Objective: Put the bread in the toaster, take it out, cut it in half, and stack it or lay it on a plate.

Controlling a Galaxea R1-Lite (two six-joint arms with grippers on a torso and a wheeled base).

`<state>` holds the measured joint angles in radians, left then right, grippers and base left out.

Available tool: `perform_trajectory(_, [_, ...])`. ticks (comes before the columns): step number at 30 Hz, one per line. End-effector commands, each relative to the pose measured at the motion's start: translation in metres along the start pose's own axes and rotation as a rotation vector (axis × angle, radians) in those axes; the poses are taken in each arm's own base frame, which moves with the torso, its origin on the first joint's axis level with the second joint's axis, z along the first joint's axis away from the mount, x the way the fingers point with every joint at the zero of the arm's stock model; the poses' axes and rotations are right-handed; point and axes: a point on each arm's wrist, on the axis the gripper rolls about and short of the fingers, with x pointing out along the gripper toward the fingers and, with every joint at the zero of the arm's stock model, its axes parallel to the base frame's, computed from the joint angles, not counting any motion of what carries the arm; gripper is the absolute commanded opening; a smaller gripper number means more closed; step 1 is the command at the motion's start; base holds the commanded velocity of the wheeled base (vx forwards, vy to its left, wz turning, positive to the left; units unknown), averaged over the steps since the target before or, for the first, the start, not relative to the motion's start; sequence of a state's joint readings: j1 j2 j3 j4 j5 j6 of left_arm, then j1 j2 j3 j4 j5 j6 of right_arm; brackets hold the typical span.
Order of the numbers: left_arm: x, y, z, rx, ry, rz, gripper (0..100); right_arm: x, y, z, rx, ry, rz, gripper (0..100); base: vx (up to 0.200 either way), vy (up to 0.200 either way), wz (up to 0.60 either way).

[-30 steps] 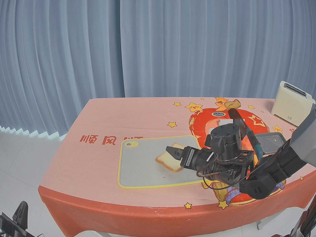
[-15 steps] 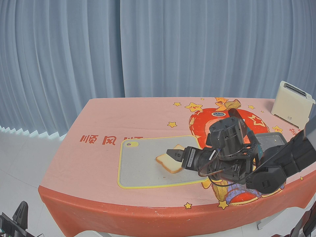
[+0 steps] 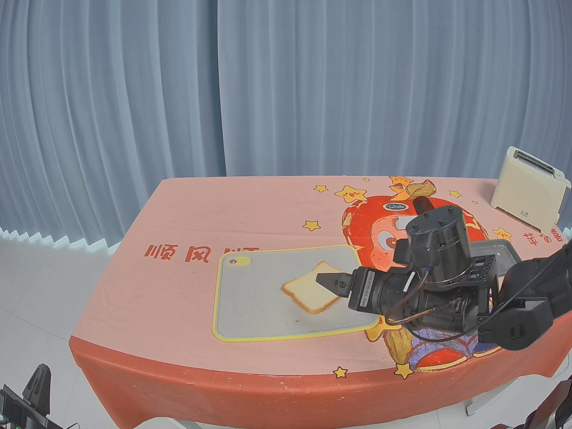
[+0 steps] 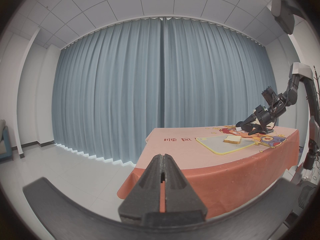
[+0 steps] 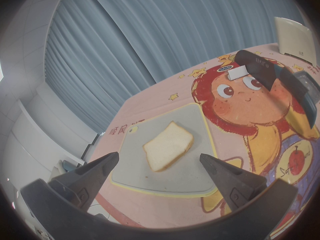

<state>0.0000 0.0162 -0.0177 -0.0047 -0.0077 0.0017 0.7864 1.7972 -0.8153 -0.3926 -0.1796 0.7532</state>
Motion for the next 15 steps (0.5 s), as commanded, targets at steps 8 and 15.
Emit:
perform_trajectory(8, [0.000,0.000,-0.005,0.000,0.002,0.000,0,-0.056,-0.002,0.021,-0.037,-0.112,0.071,100,0.000,0.000,0.00])
perform_trajectory(15, [0.000,0.000,-0.005,0.000,0.000,0.000,0,-0.084,-0.014,0.027,-0.156,-0.176,0.070,100,0.000,0.000,0.00])
